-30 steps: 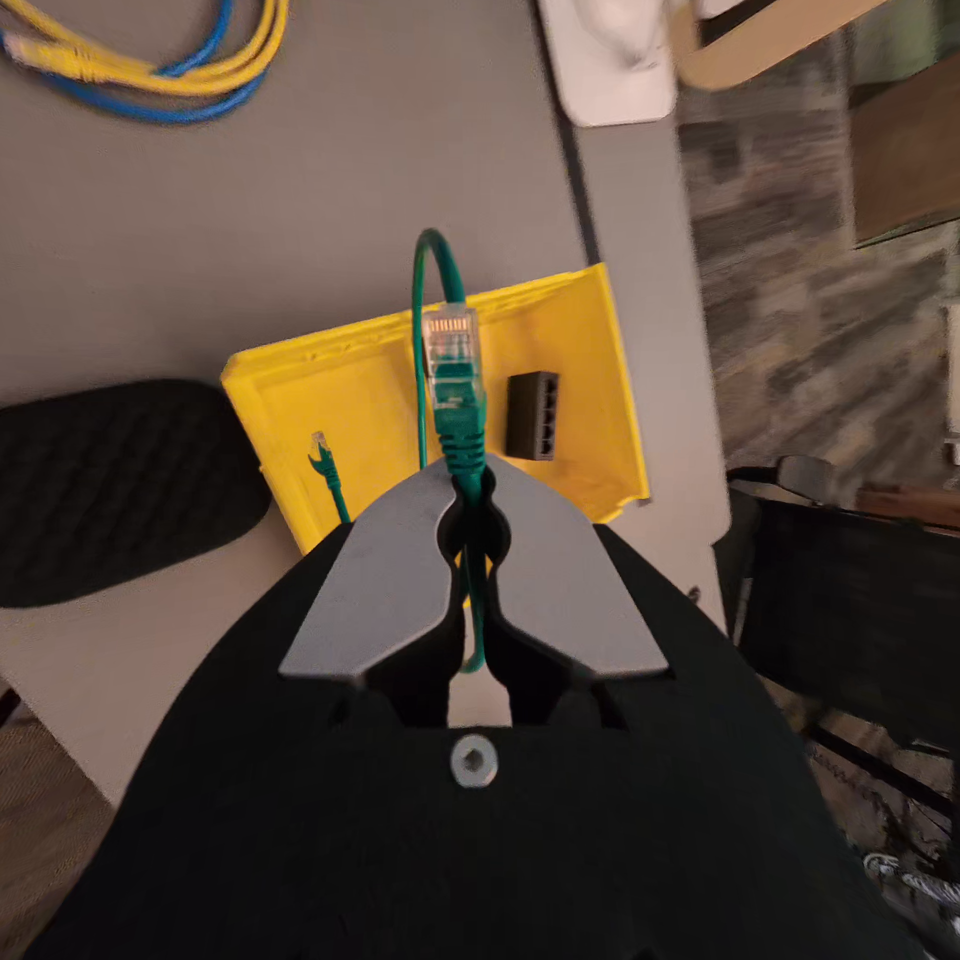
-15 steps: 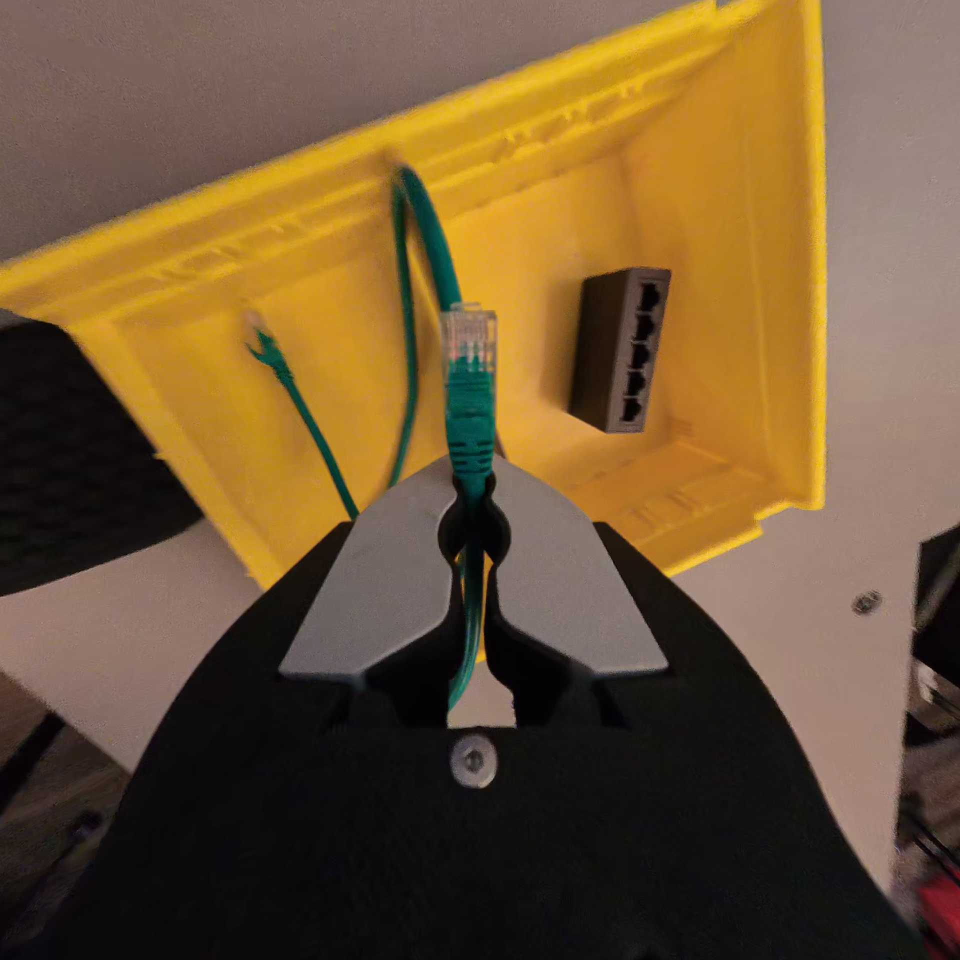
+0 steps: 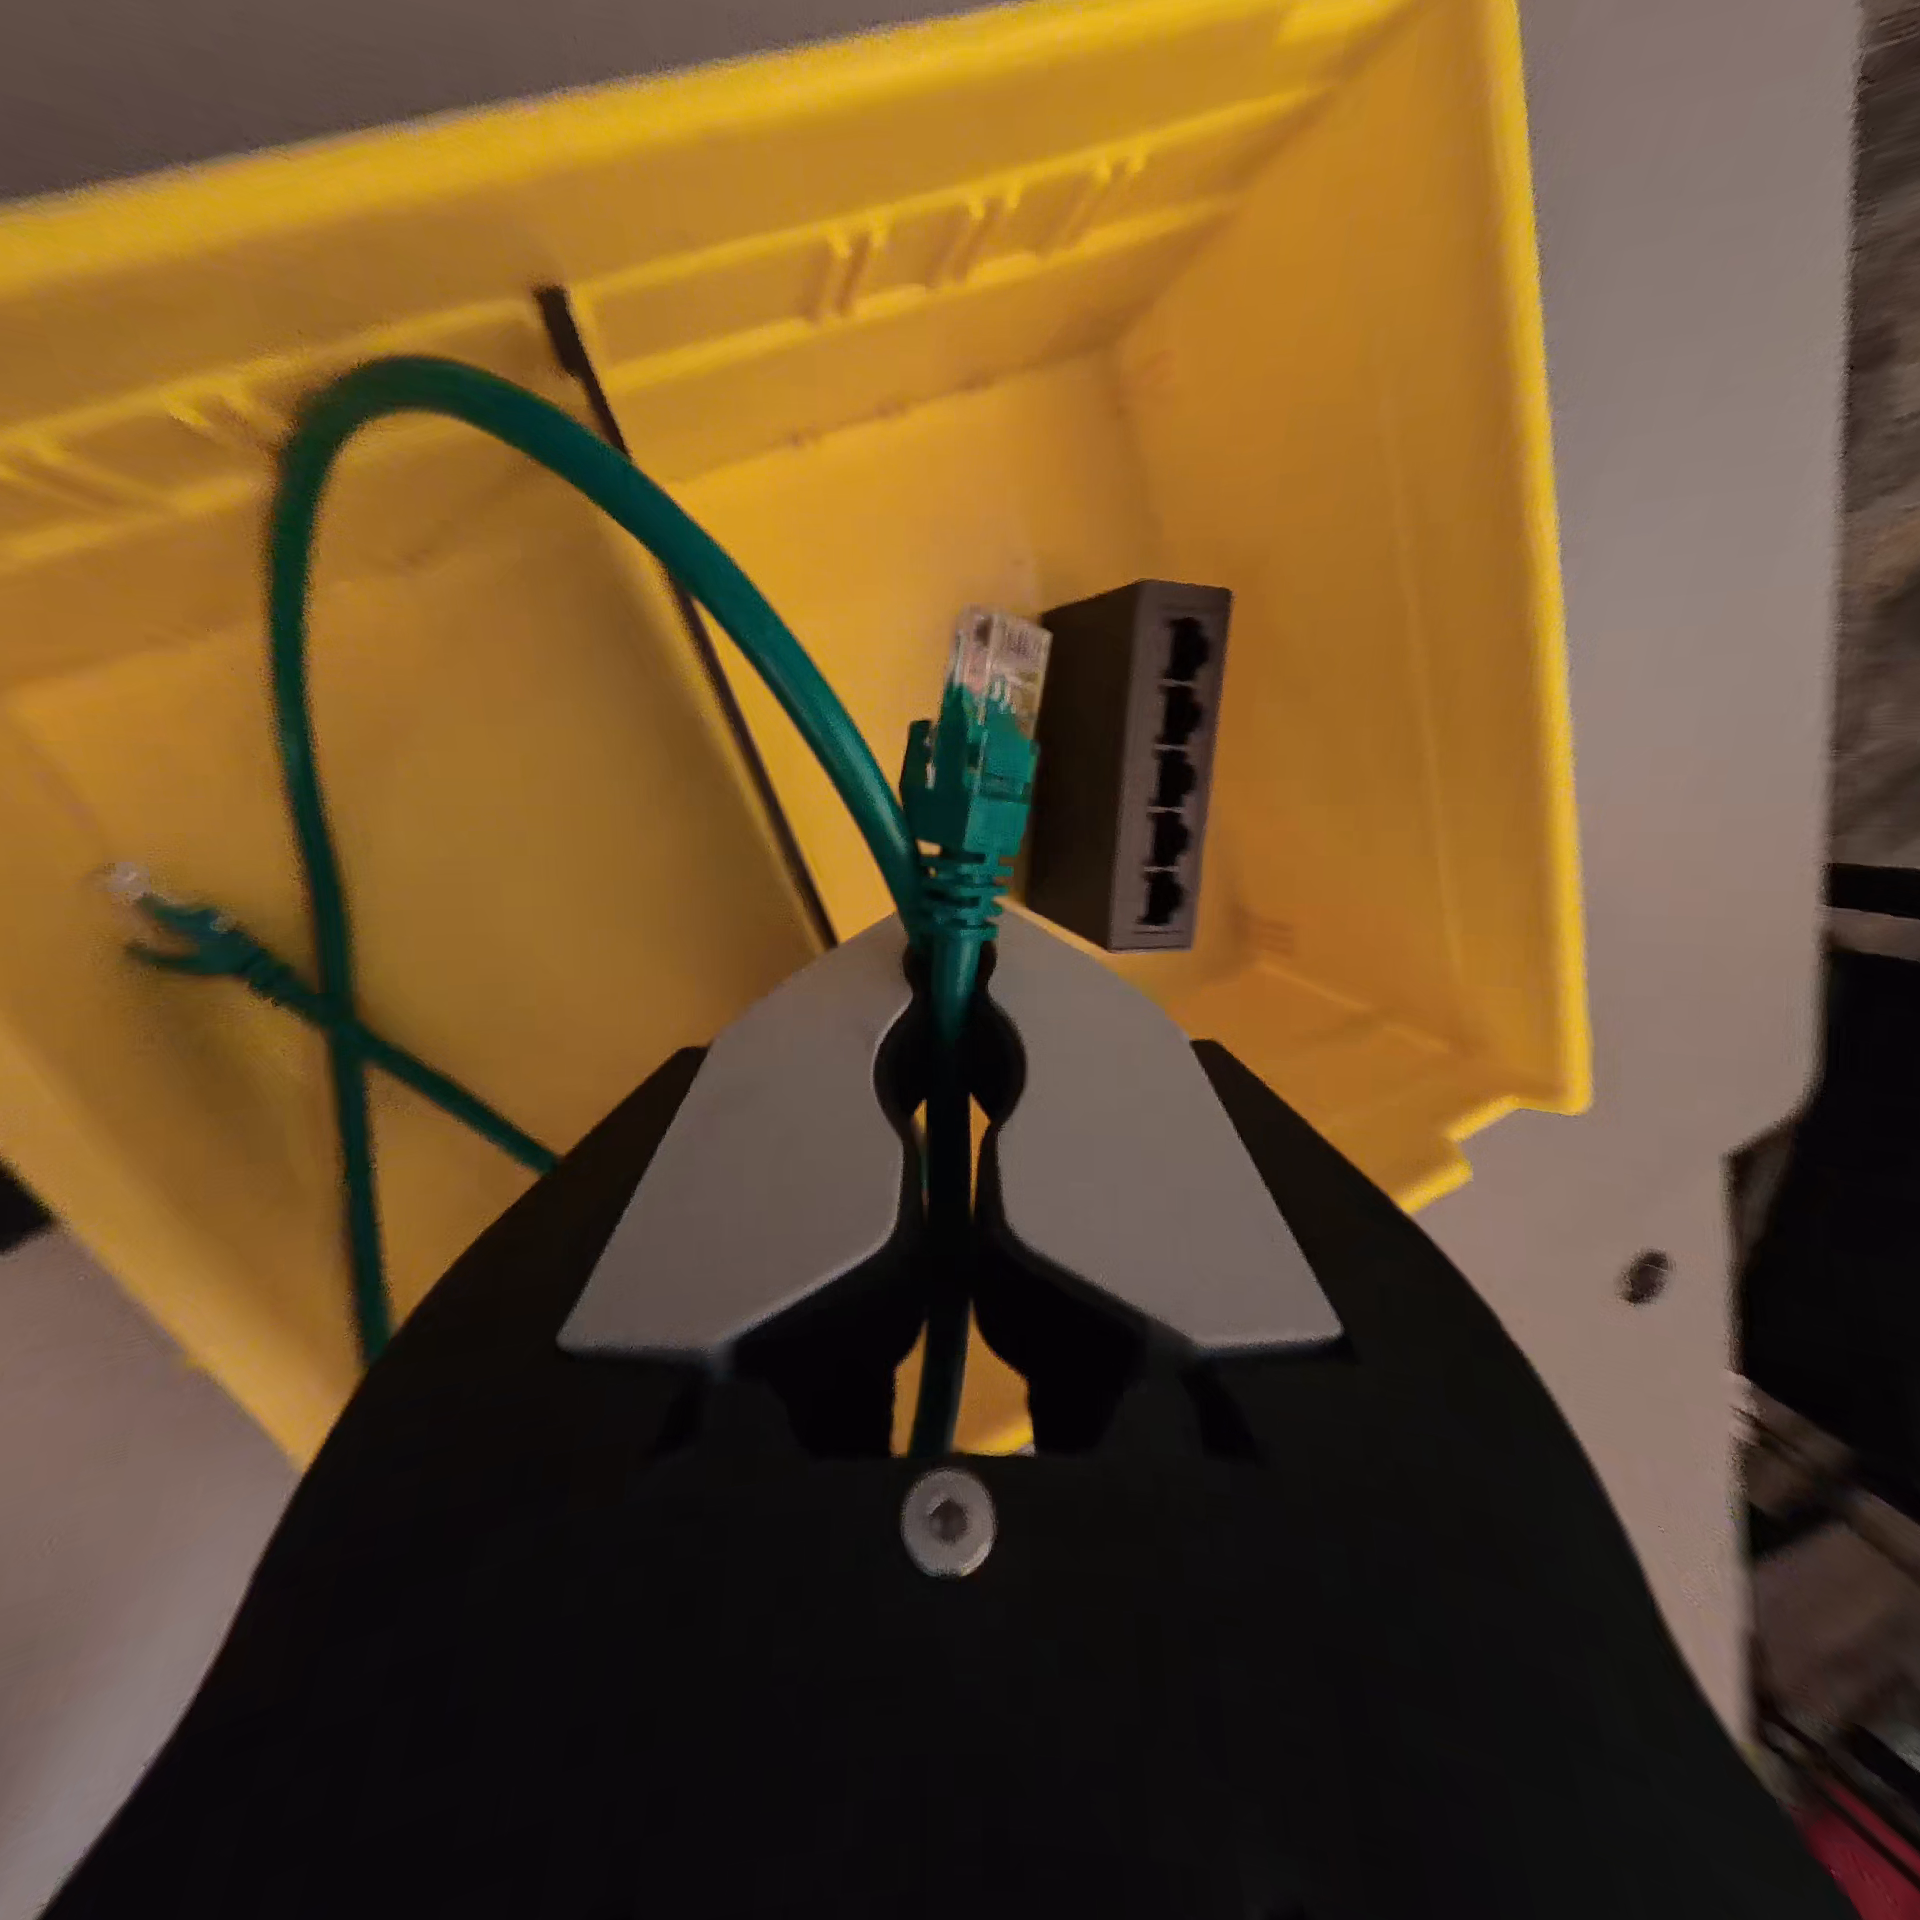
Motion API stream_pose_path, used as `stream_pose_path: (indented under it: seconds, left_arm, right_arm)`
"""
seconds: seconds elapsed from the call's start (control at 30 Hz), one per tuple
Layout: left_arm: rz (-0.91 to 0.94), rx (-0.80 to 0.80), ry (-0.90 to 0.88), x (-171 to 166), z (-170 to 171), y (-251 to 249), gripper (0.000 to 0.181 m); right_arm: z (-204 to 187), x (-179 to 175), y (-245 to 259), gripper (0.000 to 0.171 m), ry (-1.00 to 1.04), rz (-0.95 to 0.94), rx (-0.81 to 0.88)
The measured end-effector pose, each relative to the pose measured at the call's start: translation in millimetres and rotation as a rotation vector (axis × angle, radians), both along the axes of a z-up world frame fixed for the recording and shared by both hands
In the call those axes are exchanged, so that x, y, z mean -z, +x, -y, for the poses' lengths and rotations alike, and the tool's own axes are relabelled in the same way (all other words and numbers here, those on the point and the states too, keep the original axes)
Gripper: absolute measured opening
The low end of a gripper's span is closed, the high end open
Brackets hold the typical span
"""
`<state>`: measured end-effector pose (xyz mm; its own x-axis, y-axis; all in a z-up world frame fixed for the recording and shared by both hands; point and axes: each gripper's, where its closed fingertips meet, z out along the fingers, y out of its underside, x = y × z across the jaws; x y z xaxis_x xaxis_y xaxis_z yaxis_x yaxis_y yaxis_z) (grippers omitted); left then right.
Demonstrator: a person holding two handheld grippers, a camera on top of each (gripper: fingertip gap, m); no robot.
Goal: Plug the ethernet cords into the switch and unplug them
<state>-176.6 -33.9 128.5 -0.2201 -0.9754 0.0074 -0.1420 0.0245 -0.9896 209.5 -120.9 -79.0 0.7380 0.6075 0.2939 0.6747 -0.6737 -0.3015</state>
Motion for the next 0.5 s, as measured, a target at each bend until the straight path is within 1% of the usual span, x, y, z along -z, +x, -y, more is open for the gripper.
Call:
stream_pose_path:
  seconds: [0.07,0.1,0.13,0.23,0.27,0.33,0.4,0.5]
  left_arm:
    - [0.014,-0.004,-0.01,-2,-3,-2,0.045]
    - [0.019,-0.007,-0.014,-3,-4,-2,0.045]
    - [0.022,-0.007,-0.017,-4,-4,-2,0.044]
    - [0.02,-0.007,-0.019,-3,-4,0,0.044]
    - [0.015,-0.009,-0.015,-2,-4,0,0.044]
    - [0.002,-0.02,-0.003,1,-5,2,0.044]
    - [-0.007,-0.026,0.007,3,-5,2,0.045]
    - [-0.007,-0.035,0.012,2,-7,-1,0.047]
  right_arm:
    - [3,-3,-10,0.002,0.013,-0.08,0.002]
    - [3,-3,-12,0.002,0.026,-0.078,-0.009]
    - [5,1,-9,0.003,0.019,-0.029,-0.02]
    - [2,10,15,0.013,0.035,0.267,-0.047]
    - [0,12,17,0.015,0.04,0.312,-0.051]
    - [-6,9,16,0.018,0.076,0.323,-0.041]
    - [-9,1,12,0.026,0.108,0.281,-0.016]
    - [-8,-21,3,0.035,0.167,0.224,-0.009]
